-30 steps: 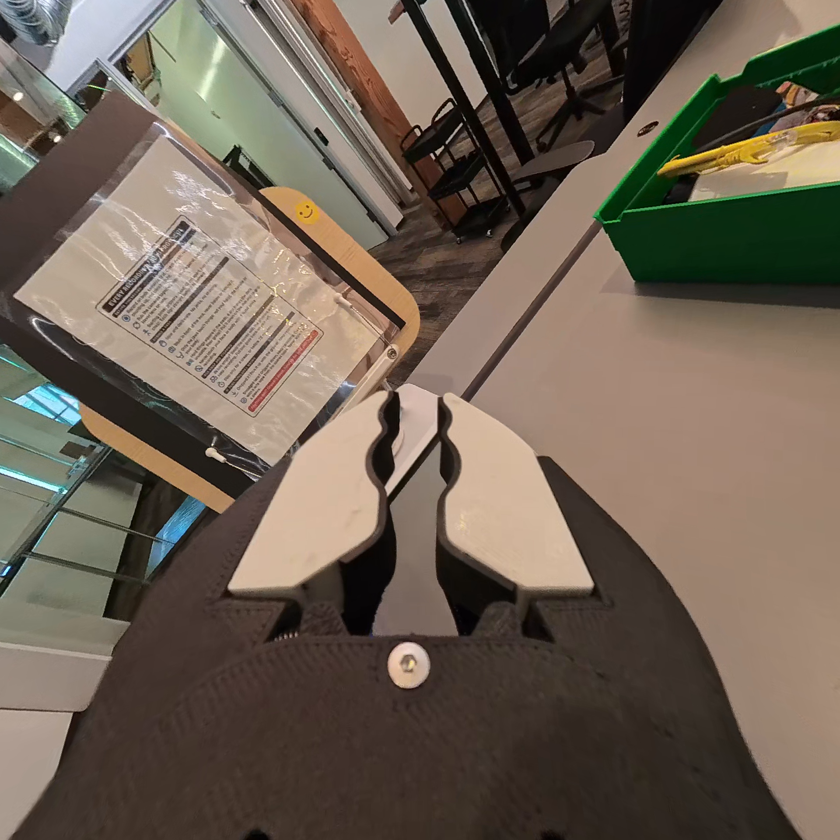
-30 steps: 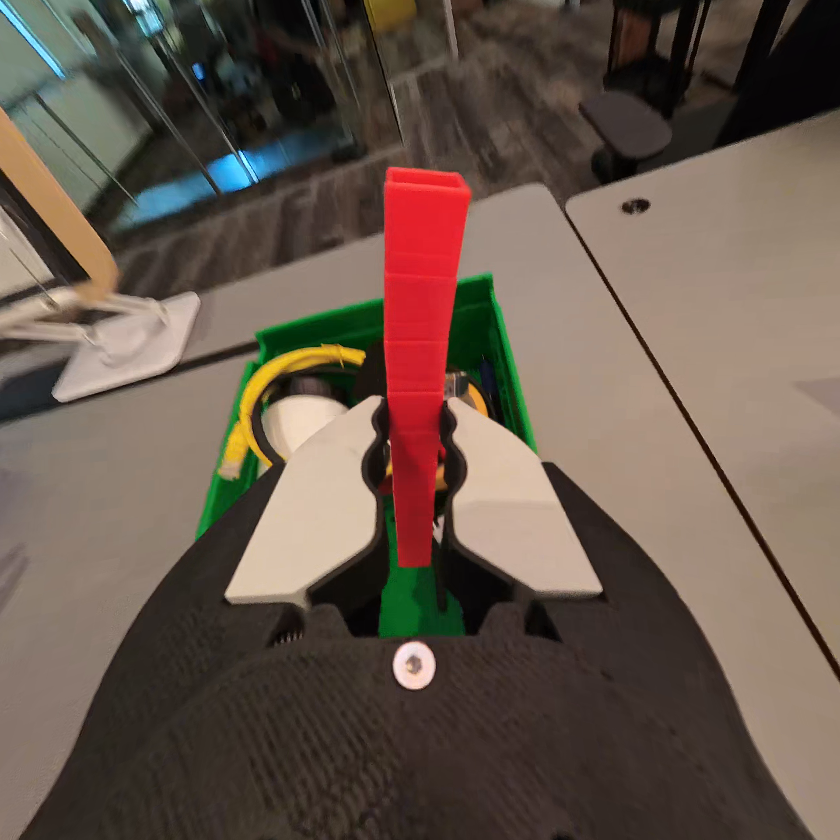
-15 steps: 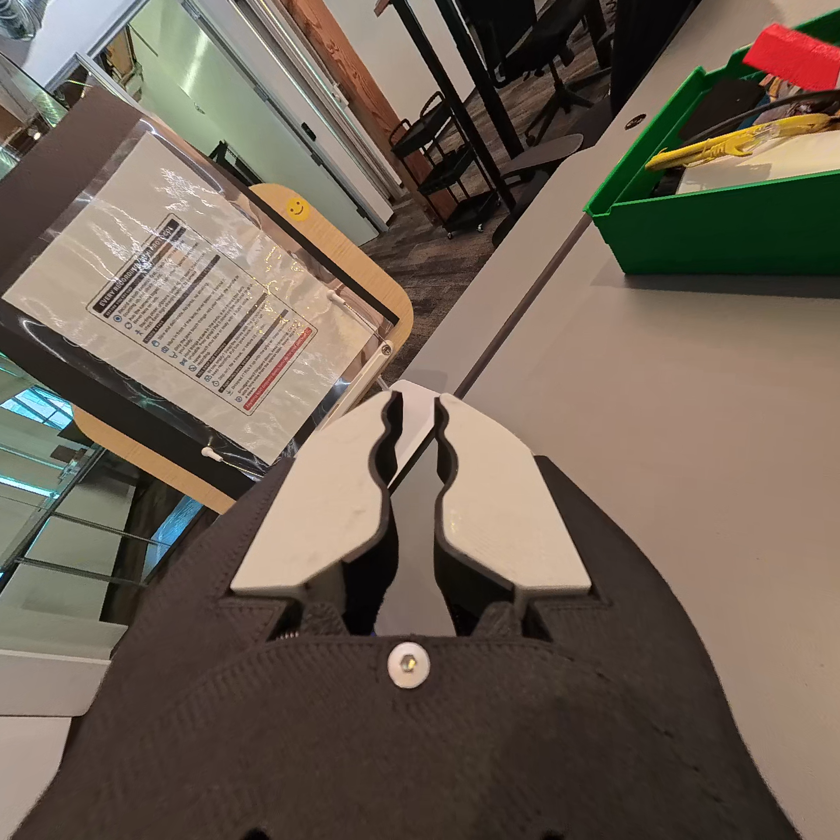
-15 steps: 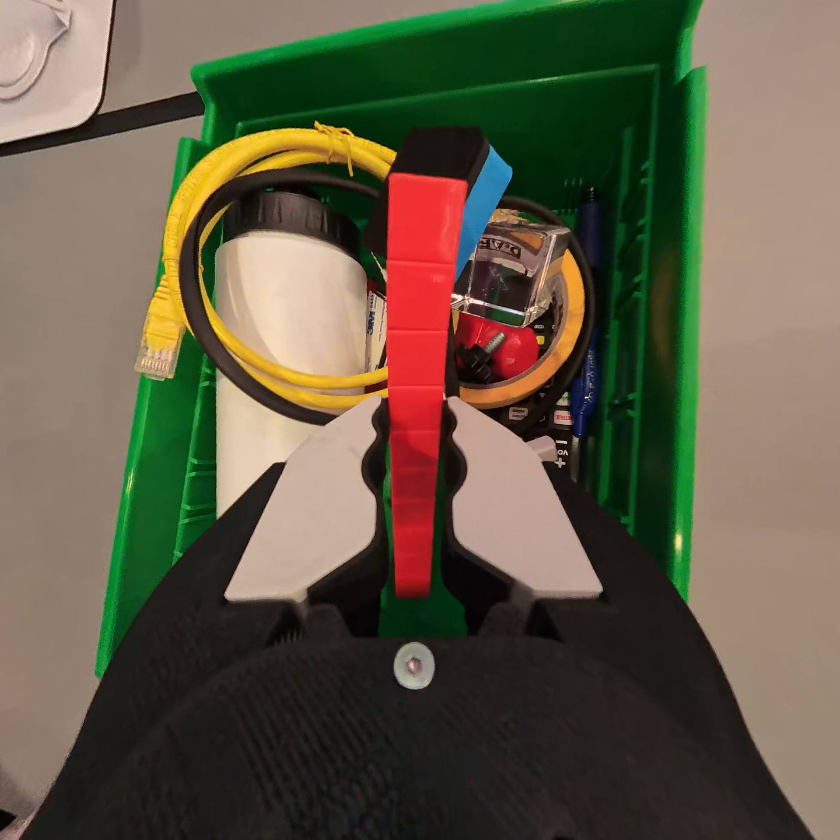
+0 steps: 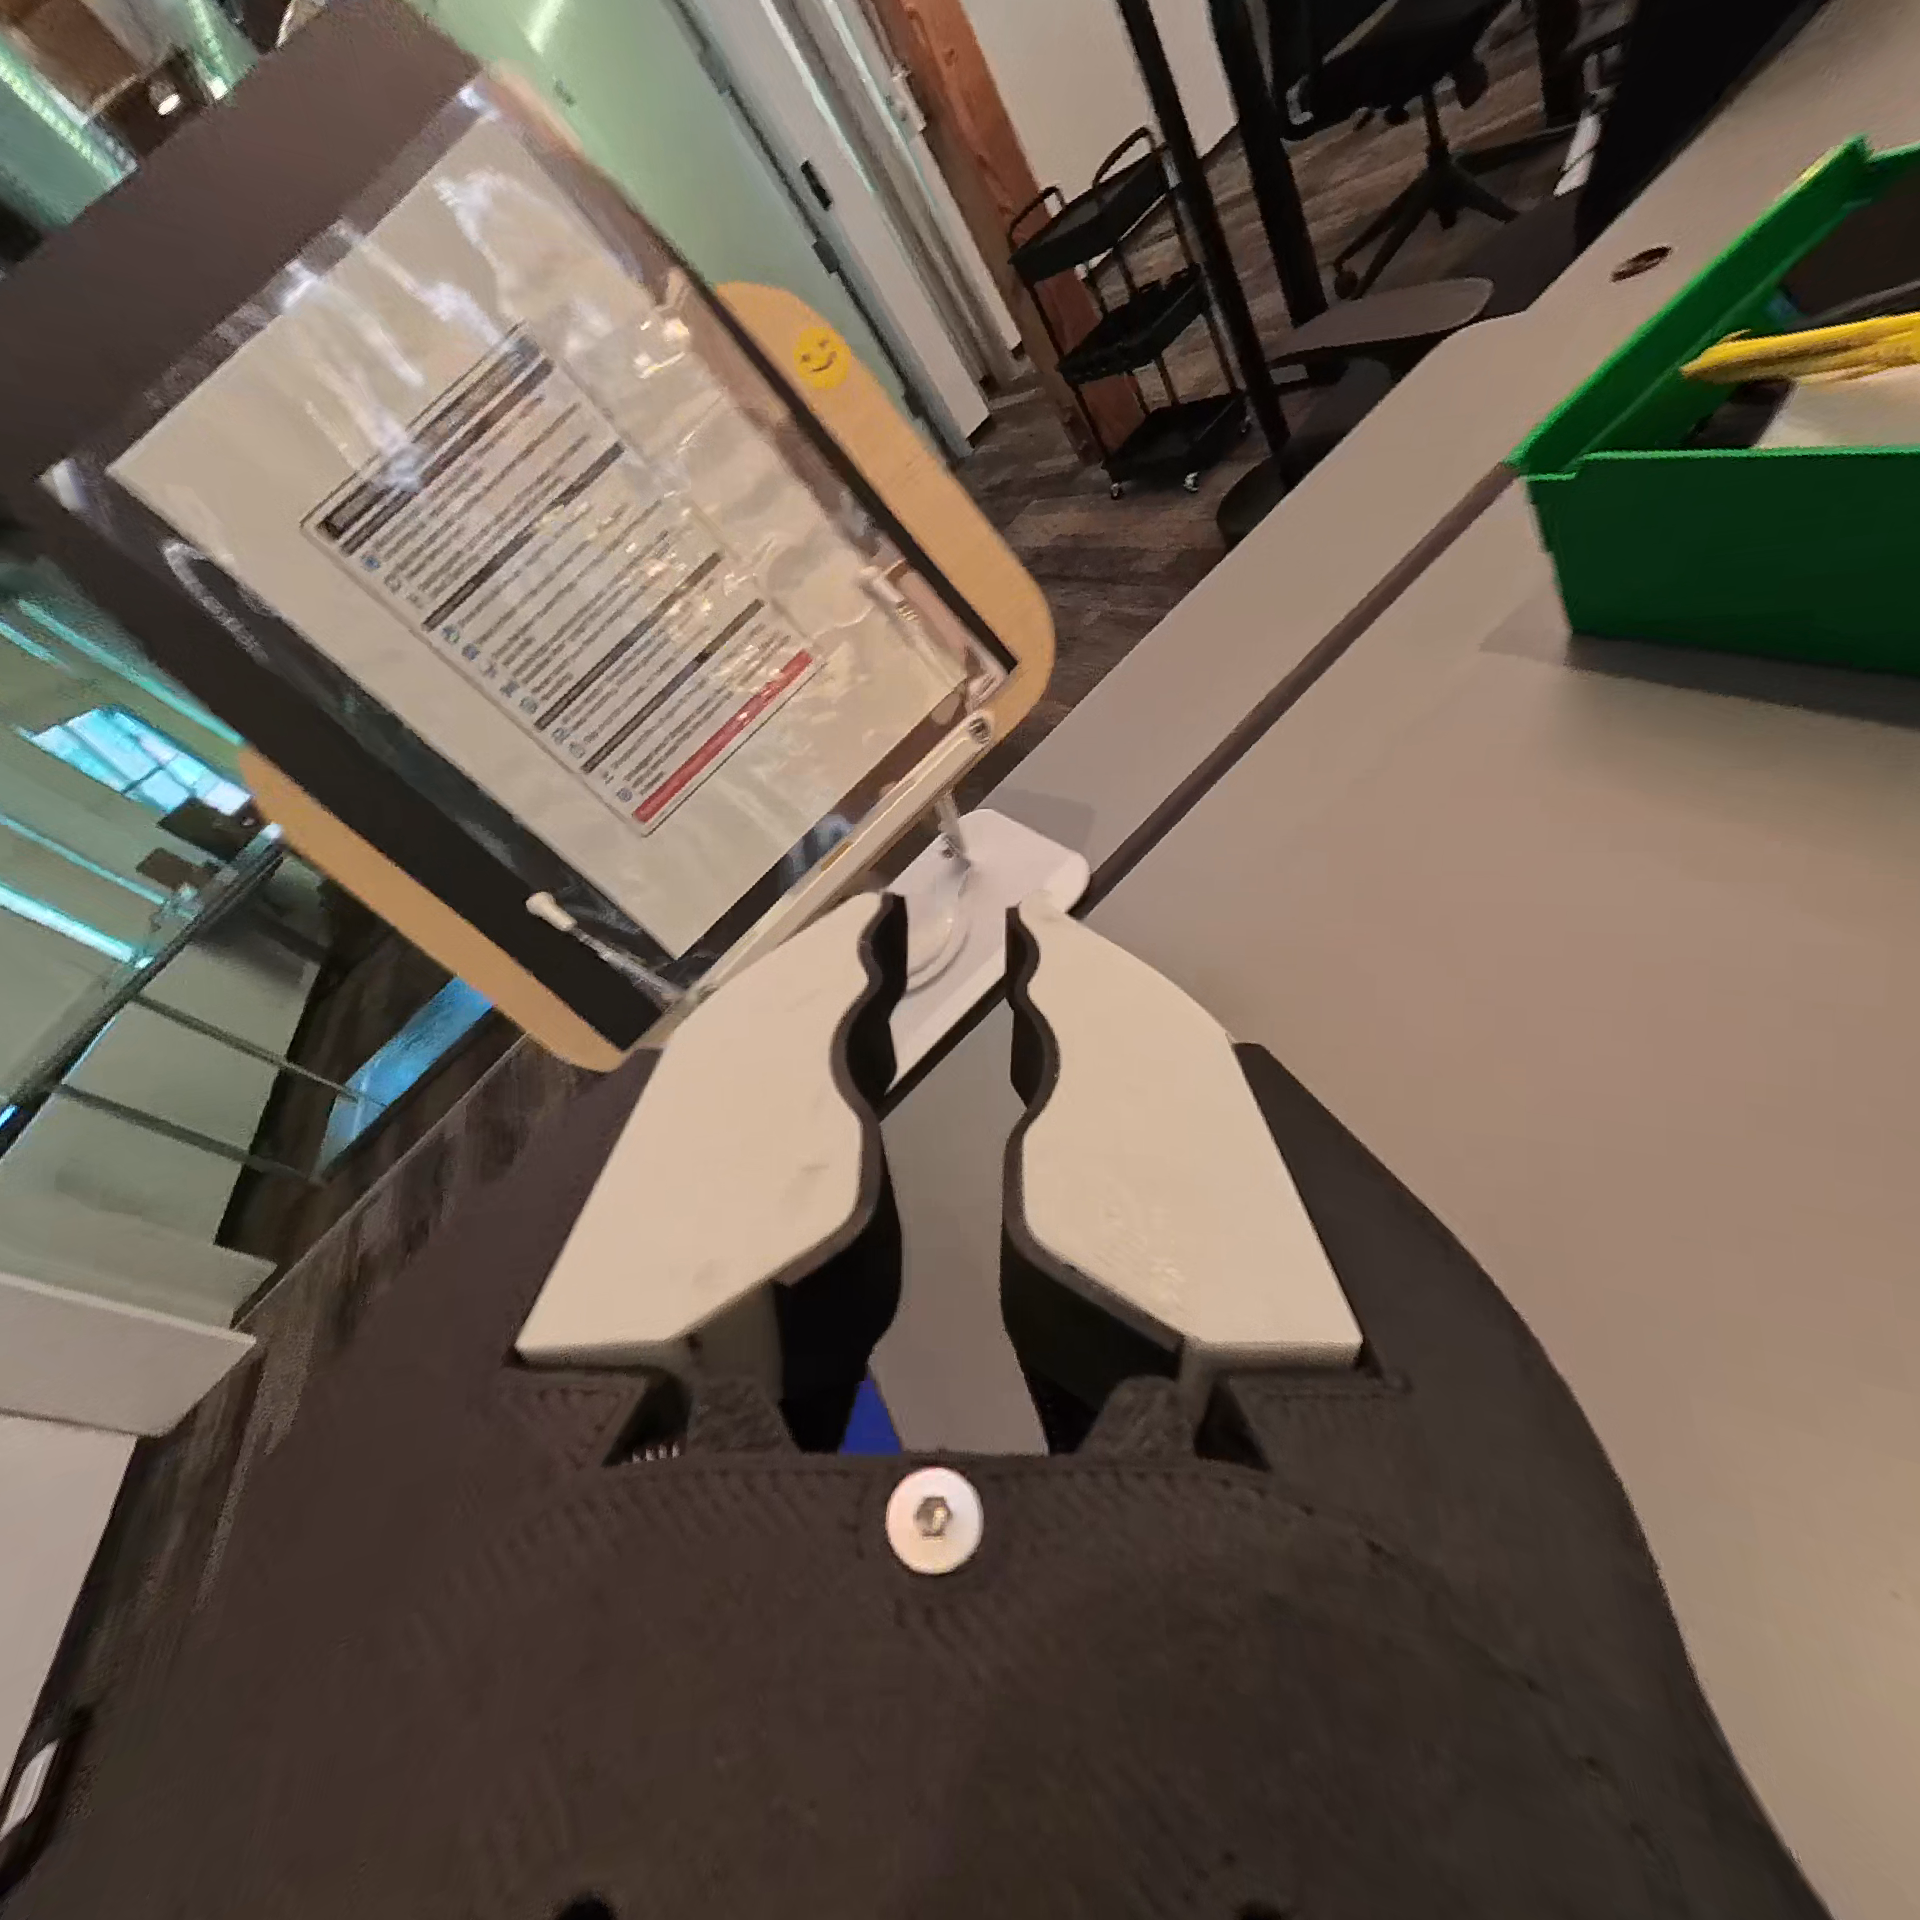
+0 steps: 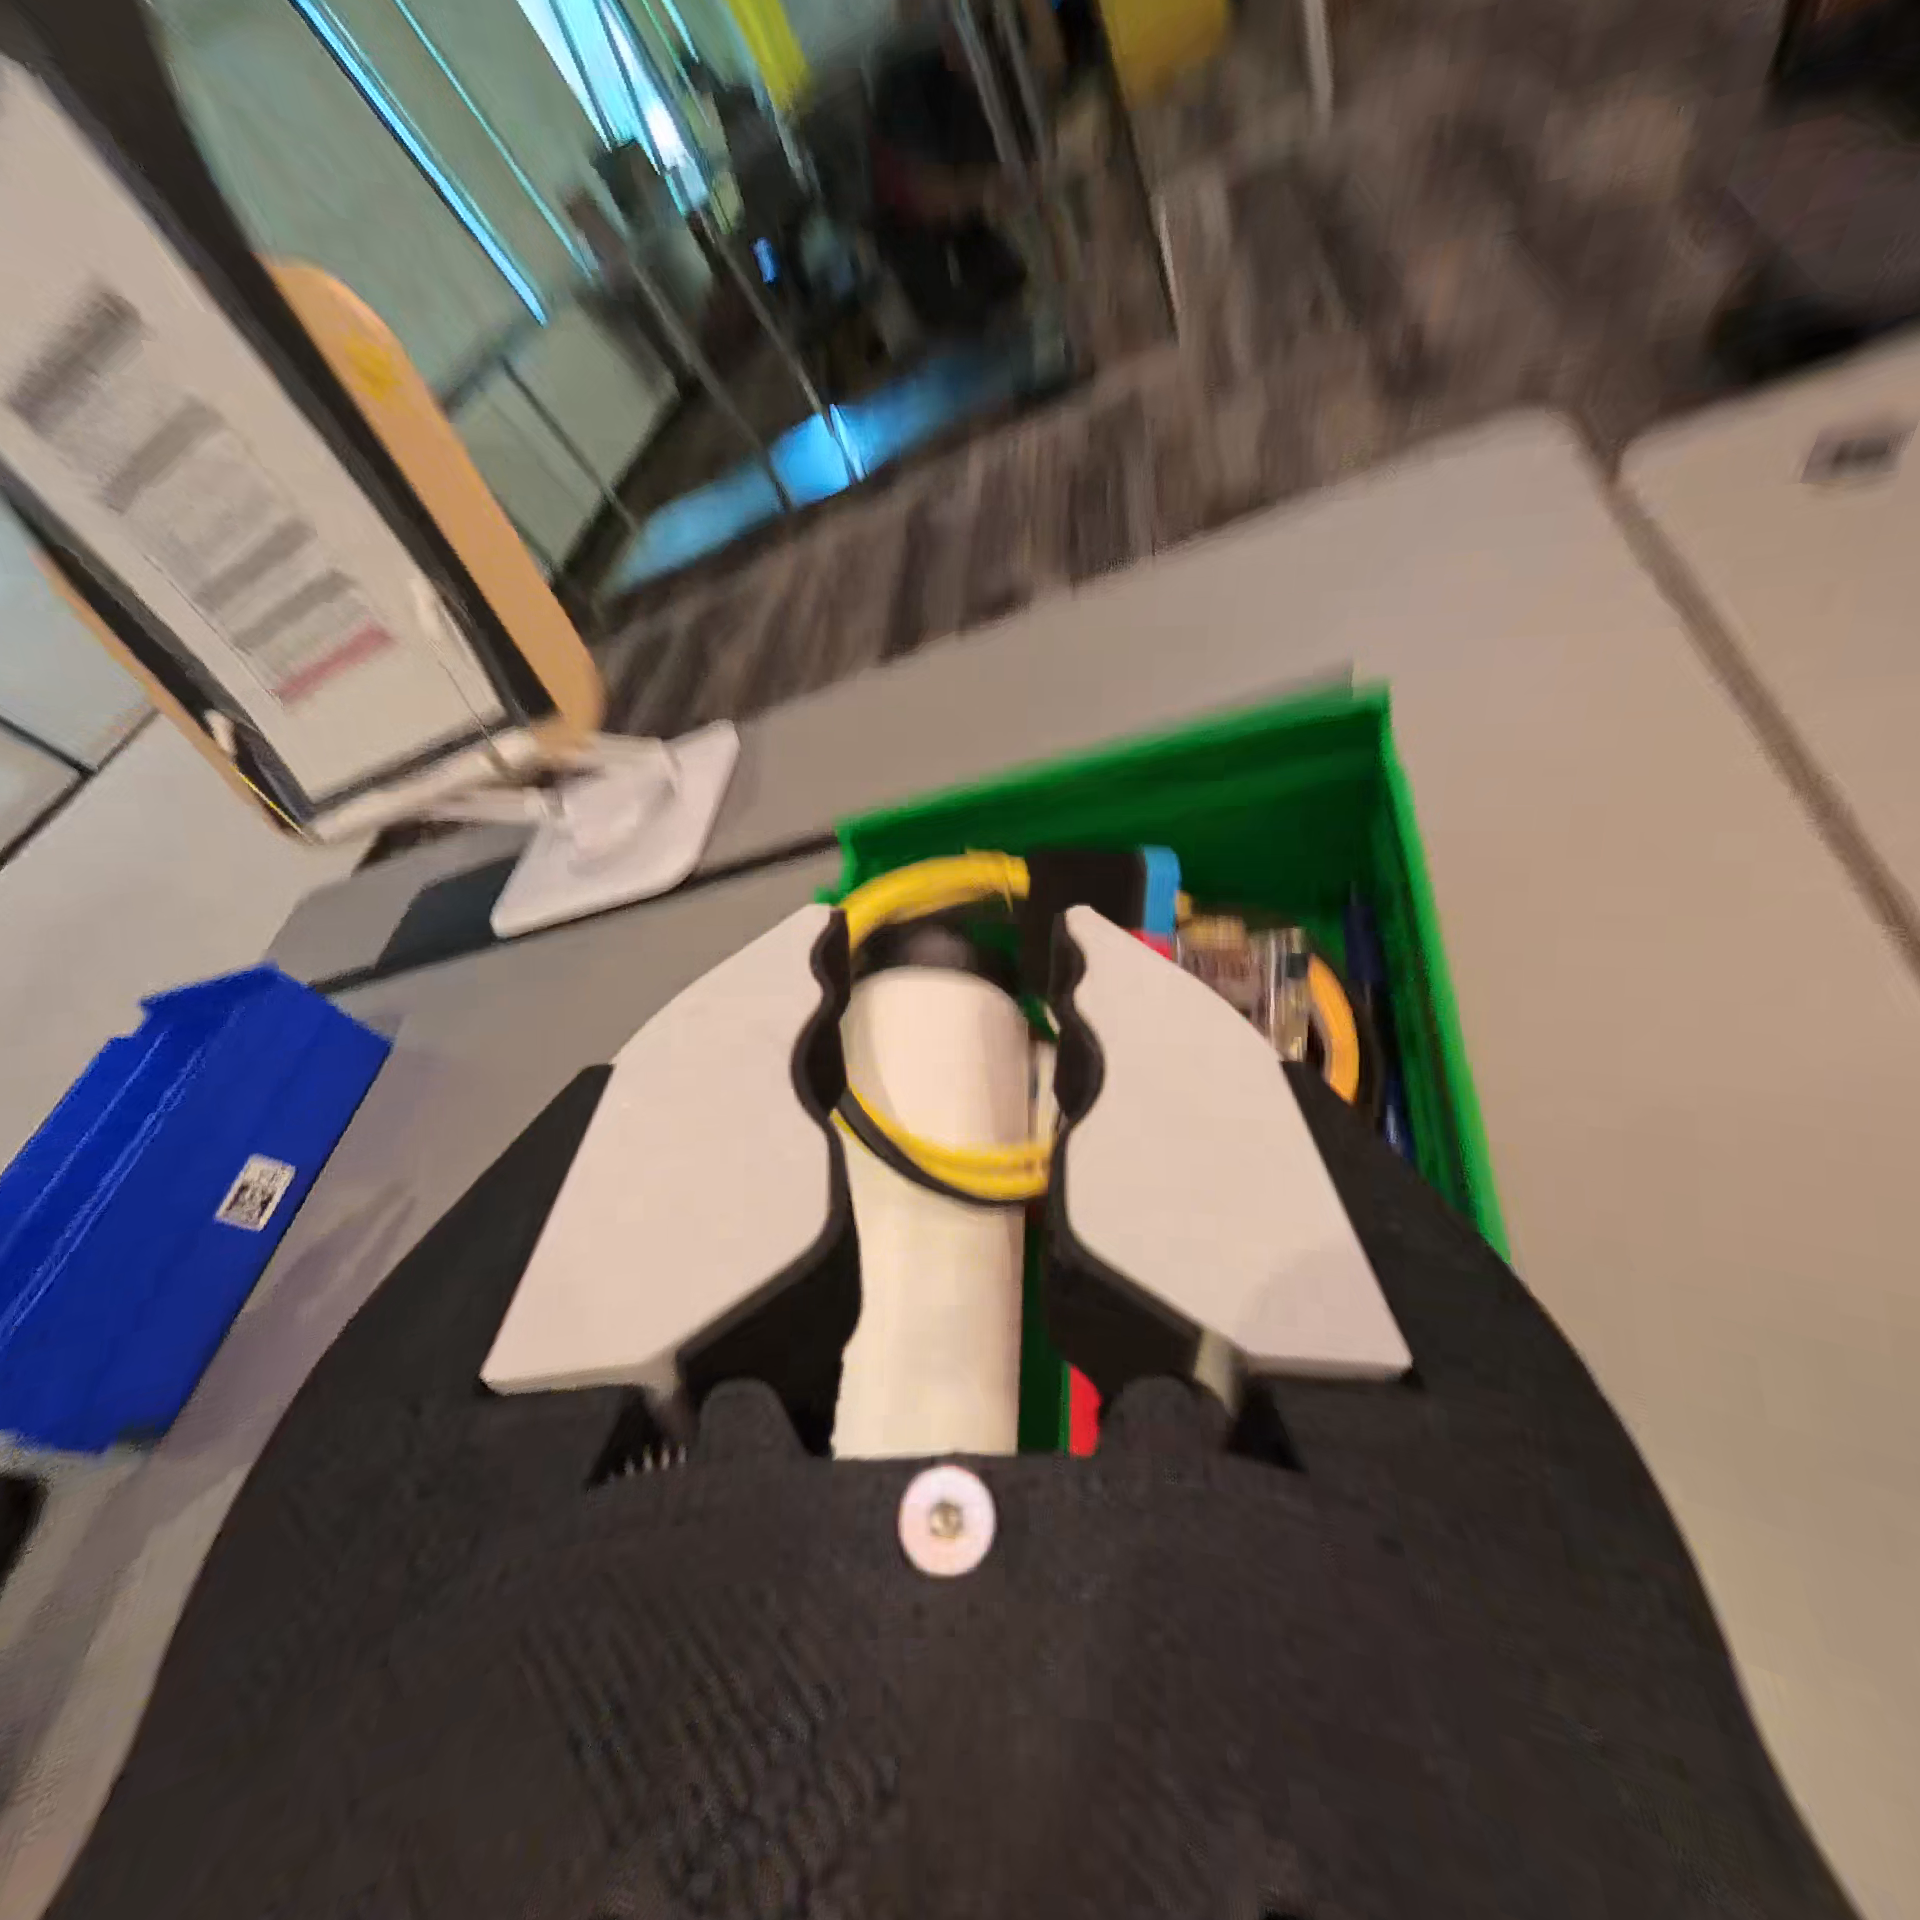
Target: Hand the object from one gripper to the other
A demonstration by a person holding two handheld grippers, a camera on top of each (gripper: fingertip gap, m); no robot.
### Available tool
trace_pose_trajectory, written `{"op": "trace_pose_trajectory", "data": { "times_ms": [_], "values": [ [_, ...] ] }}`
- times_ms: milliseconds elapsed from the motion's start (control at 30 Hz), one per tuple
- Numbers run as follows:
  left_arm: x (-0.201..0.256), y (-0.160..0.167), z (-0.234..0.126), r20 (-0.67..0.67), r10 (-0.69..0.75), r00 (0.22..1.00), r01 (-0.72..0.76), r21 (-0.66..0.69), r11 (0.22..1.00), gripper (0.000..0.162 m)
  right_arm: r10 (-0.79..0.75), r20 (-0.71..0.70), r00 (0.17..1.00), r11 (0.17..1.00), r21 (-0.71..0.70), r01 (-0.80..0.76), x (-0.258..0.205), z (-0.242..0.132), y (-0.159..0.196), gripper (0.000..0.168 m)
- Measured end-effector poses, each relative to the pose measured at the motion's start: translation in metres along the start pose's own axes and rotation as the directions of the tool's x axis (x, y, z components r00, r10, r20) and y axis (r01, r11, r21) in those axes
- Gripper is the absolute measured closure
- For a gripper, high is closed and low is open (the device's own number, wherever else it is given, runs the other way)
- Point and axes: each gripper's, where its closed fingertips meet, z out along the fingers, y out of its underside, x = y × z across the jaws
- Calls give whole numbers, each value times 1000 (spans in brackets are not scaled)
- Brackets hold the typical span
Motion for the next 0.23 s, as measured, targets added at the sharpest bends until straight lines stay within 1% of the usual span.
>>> {"op": "trace_pose_trajectory", "data": {
  "times_ms": [33,67,133,167,233],
  "values": [
    [-9,4,-1,29,-1,1000,2,-14,1000,143,-64,24,998,994,93,62,-14,-8,-17,131],
    [-20,9,-3,60,-3,998,5,-31,1000,138,-144,43,989,973,188,134,-29,-17,-33,131],
    [-45,23,-8,120,-28,992,36,-72,997,127,-308,25,951,891,359,279,-57,-32,-57,131],
    [-59,33,-12,148,-45,988,61,-105,993,122,-374,-4,927,842,418,342,-69,-38,-65,131],
    [-90,58,-21,227,-81,971,122,-173,977,114,-460,-78,885,764,473,439,-85,-42,-74,130]
  ]
}}
